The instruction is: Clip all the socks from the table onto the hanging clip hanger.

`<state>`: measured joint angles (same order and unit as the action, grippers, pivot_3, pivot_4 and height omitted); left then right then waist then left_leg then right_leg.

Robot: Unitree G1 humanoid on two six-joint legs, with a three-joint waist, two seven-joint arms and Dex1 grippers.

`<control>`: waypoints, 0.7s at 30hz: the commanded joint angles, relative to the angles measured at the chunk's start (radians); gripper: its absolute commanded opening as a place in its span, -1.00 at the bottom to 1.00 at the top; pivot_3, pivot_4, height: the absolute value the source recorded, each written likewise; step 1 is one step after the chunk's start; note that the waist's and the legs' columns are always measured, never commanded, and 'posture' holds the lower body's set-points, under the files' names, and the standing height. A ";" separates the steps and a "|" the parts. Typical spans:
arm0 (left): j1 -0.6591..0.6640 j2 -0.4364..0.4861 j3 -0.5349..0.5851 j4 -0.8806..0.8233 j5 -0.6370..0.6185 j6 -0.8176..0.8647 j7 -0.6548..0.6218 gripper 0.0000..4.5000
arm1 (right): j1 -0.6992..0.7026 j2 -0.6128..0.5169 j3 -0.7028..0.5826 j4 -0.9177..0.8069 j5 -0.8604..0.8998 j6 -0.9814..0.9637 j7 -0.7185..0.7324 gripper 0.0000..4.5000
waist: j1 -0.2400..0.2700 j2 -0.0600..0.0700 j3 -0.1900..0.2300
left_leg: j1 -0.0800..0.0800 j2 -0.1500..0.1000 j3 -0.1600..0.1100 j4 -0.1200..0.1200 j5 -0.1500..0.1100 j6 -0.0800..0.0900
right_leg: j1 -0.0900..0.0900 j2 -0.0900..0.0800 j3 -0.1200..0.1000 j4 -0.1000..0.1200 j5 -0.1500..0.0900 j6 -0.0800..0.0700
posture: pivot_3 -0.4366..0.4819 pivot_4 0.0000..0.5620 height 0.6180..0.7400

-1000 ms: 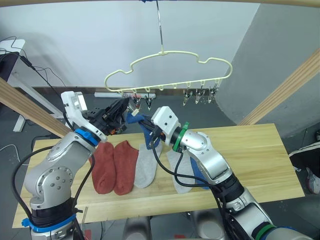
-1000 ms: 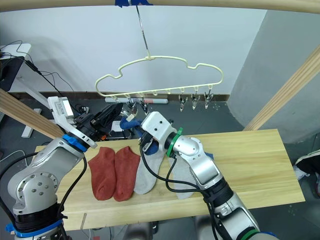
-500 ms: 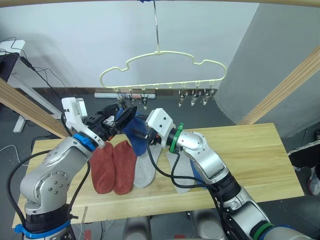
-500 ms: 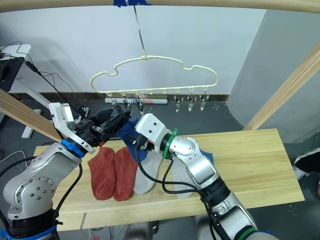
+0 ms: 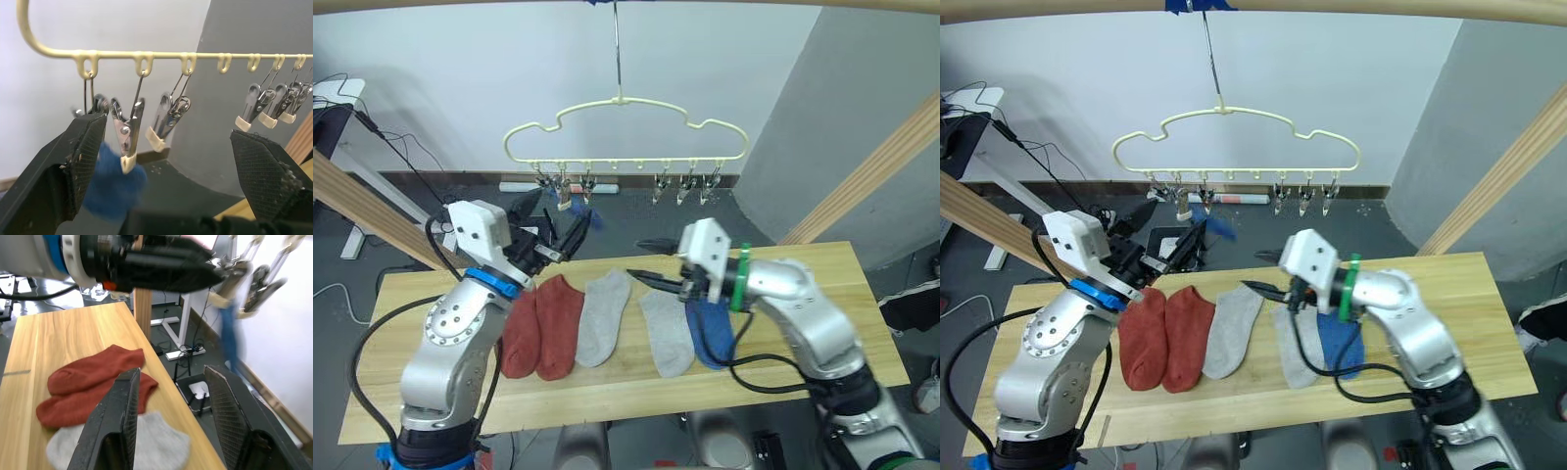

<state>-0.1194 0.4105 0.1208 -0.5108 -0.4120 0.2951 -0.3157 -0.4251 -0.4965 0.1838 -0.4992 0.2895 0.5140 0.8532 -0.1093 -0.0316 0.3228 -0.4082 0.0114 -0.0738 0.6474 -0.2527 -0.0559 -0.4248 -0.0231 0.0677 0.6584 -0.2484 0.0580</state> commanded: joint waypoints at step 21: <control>-0.020 -0.184 -0.050 0.059 0.212 -0.137 0.136 0.15 | -0.006 -0.163 -0.178 -0.087 0.154 0.107 -0.033 -0.03 | -0.006 0.000 0.000 | 0.001 0.000 0.001 0.001 0.000 0.000 | 0.000 0.001 0.001 0.001 0.000 0.000 | -0.59 0.14 1.00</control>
<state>-0.1394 0.2313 0.0619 -0.4417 -0.2151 0.1665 -0.1963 -0.4200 -0.6500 0.0304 -0.5445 0.4208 0.6251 0.8240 -0.1154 -0.0319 0.3230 -0.4076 0.0116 -0.0724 0.6489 -0.2526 -0.0554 -0.4243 -0.0219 0.0690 0.6596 -0.2484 0.0580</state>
